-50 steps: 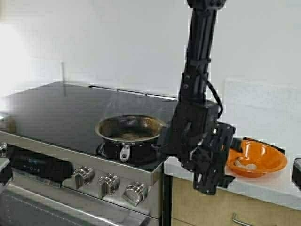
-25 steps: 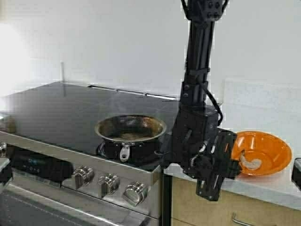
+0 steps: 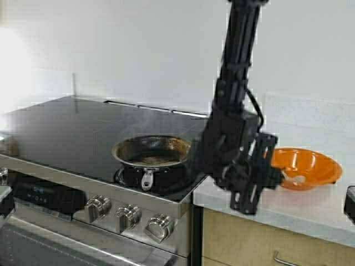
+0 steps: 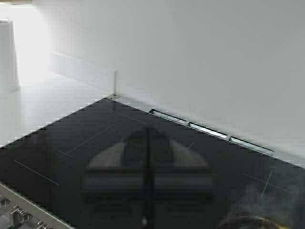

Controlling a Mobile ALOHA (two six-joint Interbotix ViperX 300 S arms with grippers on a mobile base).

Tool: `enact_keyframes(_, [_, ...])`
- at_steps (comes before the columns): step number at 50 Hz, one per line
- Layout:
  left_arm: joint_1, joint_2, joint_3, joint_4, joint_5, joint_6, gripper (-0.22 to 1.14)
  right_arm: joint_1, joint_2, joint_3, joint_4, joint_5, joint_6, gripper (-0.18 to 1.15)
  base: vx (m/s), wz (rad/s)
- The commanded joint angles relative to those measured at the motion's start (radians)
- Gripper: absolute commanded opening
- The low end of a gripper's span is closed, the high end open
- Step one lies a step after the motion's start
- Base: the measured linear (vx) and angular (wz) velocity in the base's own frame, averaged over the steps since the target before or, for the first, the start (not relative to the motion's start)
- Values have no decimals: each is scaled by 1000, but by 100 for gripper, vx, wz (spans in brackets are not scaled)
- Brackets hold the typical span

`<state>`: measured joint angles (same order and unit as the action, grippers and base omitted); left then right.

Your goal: Add oil to the pan and cook the shrimp and serve it

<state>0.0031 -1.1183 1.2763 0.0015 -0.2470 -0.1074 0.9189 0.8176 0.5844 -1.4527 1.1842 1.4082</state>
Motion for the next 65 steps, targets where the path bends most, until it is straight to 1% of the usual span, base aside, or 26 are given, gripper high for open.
enact_keyframes(1, [0,12,-14,0,-5,2,3,26,-112,5,-3,11,-5,5,0,0])
enact_keyframes(12, [0,11,-14,0,-5,0,3,80,-245,-23,3,-21,-23,5,0,0])
enact_keyframes(18, [0,11,-15,0,-5,0,3,98,-308,-61,5,-57,-74,5,0,0])
enact_keyframes(24, [2,11,-17,0,-5,0,3,104,-356,-133,23,-114,-163,5,0,0])
enact_keyframes(32, [0,6,-15,0,-5,0,3,101,-410,-247,63,-236,-204,5,0,0])
enact_keyframes(38, [0,5,-15,0,-5,2,3,91,-414,-347,72,-319,-230,5,0,0])
enact_keyframes(42, [0,3,-17,-2,-5,0,3,69,-414,-405,107,-390,-241,5,0,0])
enact_keyframes(50, [0,3,-17,0,-5,2,3,-6,-414,-485,247,-572,-244,5,0,0])
enact_keyframes(56, [0,3,-18,0,-5,2,3,-72,-416,-500,337,-704,-238,5,0,0])
enact_keyframes(59, [2,3,-17,0,-5,0,3,-103,-419,-500,360,-779,-236,5,0,0])
enact_keyframes(65, [0,3,-17,-2,-5,2,3,-160,-422,-492,393,-983,-233,5,0,0])
